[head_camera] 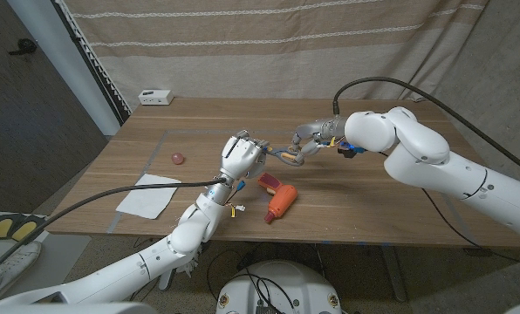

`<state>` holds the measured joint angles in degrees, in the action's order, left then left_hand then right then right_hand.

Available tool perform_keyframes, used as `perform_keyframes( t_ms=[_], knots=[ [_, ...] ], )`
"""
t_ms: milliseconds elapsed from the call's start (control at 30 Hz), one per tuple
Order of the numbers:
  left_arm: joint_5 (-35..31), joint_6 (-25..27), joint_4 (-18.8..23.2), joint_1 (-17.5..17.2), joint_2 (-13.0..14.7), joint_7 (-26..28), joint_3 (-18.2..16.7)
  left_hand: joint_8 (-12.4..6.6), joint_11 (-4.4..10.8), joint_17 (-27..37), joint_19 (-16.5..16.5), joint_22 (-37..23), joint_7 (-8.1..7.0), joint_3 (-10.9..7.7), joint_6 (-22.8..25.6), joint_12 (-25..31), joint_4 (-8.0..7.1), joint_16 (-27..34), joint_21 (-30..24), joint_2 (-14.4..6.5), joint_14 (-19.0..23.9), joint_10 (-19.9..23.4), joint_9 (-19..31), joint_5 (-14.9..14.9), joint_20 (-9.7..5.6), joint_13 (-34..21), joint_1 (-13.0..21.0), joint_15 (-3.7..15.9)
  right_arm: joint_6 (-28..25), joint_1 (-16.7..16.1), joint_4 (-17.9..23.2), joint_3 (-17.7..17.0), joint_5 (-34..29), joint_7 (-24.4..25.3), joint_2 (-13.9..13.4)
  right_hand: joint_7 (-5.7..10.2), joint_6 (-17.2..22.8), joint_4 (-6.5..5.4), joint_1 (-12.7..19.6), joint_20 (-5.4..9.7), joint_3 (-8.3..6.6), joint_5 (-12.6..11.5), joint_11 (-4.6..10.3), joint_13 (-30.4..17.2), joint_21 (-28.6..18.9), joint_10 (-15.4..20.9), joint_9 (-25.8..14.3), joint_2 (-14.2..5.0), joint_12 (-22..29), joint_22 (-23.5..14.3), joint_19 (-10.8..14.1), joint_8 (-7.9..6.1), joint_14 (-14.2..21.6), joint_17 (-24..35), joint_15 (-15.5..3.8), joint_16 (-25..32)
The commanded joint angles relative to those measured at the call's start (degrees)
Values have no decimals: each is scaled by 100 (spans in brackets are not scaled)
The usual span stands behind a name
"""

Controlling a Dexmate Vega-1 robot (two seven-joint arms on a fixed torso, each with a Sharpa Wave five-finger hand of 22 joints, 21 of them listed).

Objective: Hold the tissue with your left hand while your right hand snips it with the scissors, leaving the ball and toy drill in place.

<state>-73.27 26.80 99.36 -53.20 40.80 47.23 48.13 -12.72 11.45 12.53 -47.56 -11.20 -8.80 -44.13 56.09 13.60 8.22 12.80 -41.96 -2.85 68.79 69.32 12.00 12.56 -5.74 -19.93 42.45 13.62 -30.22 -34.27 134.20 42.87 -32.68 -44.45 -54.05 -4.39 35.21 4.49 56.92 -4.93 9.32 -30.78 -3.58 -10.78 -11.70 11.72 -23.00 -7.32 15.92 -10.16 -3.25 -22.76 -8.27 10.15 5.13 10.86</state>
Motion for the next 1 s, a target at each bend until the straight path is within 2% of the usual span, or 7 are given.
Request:
perform_keyframes(
  t_ms=[33, 100, 233, 567, 667, 867, 1000],
  knots=[
    [158, 3, -53, -4, -70, 32, 6, 1, 32, 11, 10, -14, -4, -43, 25, 24, 17, -4, -34, -48, 44, 77, 2, 28, -464, -15, 20, -6, 125, -16, -75, 29, -153, -4, 60, 9, 83, -18, -77, -31, 63, -64, -19, -25, -25, 84, -16, 1, 32, -13, 56, -21, 60, 10, 25, 39],
    [186, 8, -52, -5, -89, 34, 7, 0, 32, 10, 10, -14, -4, -43, 28, 25, 17, -5, -36, -48, 42, 78, 3, 28, -464, -16, 20, -6, 143, -35, -88, 0, -108, -21, 65, 2, 61, -26, -94, -43, 76, -70, -32, -25, -24, 85, -17, 10, 30, -13, 61, -9, 67, 10, 39, 36],
    [221, 12, -61, 2, -119, 54, 17, -1, 31, 9, 11, -14, 4, -44, 29, 22, 16, -5, -39, -50, 44, 75, 4, 28, -464, -15, 23, -7, 175, -84, -98, -35, -100, 17, 55, 3, -5, -64, -175, -64, 137, -105, -33, -24, -17, 32, -20, 47, 0, -16, 74, 34, 325, 19, -70, 104],
    [323, 45, -91, 4, -192, 94, 27, -5, 31, 6, 13, -13, 20, -45, 40, 22, 16, -9, -45, -51, 40, 76, 6, 29, -464, -17, 28, -7, 157, -134, -71, -85, -132, 6, 45, 22, -105, -69, -197, -118, 171, -161, -25, -25, 7, -19, -27, 66, -29, -19, 39, 87, 186, 25, 13, 12],
    [354, 52, -103, 3, -210, 114, 31, -2, 31, 7, 14, -13, 24, -44, 31, 22, 16, -8, -47, -51, 42, 77, 6, 29, -464, -17, 29, -7, 123, -149, -66, -98, -140, 8, 53, 40, 95, -60, -183, -121, 176, -195, -21, -25, 4, 24, -41, 66, -18, -20, 57, 8, 197, 26, 16, 6],
    [370, 72, -103, -2, -198, 123, 42, -2, 31, 9, 15, -13, 10, -44, 32, 22, 15, -5, -53, -52, 46, 79, 7, 29, -463, -18, 31, -7, 117, -167, -90, -117, -108, 31, 63, 58, 699, -18, -116, -99, 188, -292, 19, -23, -15, 299, -141, 65, 51, -22, 155, -293, 296, 29, -31, 12],
    [405, 80, -94, -19, -191, 135, 34, -2, 31, 8, 16, -12, 19, -43, 31, 22, 15, -7, -56, -48, 44, 80, 8, 29, -463, -19, 30, -7, 134, -149, -102, -95, -108, 5, 76, 63, 829, -5, -97, -99, 195, -312, 24, -22, -15, 400, -173, 73, 76, -22, 174, -370, 341, 29, -34, 19]
  ],
)
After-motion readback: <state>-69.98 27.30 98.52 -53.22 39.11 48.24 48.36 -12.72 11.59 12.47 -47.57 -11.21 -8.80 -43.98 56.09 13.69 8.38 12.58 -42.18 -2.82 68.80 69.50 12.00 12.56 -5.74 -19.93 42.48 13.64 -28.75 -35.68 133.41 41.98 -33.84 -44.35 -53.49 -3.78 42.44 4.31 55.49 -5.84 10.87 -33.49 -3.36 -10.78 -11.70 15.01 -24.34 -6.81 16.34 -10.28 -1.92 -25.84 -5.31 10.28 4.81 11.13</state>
